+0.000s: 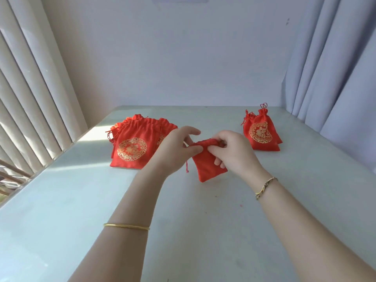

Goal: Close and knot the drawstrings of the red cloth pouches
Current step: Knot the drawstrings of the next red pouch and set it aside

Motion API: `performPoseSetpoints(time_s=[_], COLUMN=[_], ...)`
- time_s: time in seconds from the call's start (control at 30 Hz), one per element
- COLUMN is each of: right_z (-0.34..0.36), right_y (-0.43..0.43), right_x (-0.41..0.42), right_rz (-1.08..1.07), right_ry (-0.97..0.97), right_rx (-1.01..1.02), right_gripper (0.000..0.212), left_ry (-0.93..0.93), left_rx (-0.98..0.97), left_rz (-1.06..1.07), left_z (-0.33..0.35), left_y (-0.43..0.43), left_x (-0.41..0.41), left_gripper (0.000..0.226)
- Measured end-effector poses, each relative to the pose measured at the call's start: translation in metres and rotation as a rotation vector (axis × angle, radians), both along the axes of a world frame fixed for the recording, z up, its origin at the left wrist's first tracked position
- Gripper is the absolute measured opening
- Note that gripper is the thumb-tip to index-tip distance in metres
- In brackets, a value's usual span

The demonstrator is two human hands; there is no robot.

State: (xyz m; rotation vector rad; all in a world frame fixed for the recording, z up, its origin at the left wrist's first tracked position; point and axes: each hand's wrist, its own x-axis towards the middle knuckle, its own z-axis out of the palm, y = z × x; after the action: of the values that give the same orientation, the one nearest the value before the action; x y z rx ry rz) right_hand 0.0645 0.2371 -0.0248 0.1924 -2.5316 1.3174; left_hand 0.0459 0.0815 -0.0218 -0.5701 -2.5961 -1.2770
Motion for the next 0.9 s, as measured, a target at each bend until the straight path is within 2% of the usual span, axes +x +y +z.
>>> performPoseSetpoints(time_s=[0.07,0.23,0.37,0.57,0.7,0.8,0.9], right_z=[-0.004,-0.005,-0.001,0.007,0.01,0.009,0.007], right_y=[0.008,0.018,0.03,0.05,0.06,0.061,0.061], right_x=[-0.004,-0.014,-0.015,-0.009,-0.006,-0.007,-0.009], right_rz=[-0.017,-0.01,-0.006,0.057,0.045,0.019,-0.108], right_ry=[-0.025,-0.059,-0.109,-0.24,-0.258,-0.28,-0.317], right_rx=[0.0,0.014,0.02,-0.125,-0.127,-0.285,-0.46], right_gripper=[0.006,0.007,0.004,0.009,0.015,0.019,0.019], left_ry=[-0.062,-0.083,-0.097,-0.225,-0.18,-0.148,-0.163], left_rx=[-0.033,-0.124,-0.037,0.153,0.169,0.171,0.205], left_rz=[0.02,0.055,0.104,0.052,0.151,0.212,0.304], left_z=[-0.006,-0.007,-0.003,0.002,0.002,0.0,0.0], left_y=[0.004,0.002,-0.007,-0.018,-0.02,-0.021,-0.022], left_x=[-0.005,-0.007,-0.008,-0.009,-0.01,-0.011,-0.013], left_gripper=[0.028,0.01,0.007,0.014,0.015,0.025,0.029])
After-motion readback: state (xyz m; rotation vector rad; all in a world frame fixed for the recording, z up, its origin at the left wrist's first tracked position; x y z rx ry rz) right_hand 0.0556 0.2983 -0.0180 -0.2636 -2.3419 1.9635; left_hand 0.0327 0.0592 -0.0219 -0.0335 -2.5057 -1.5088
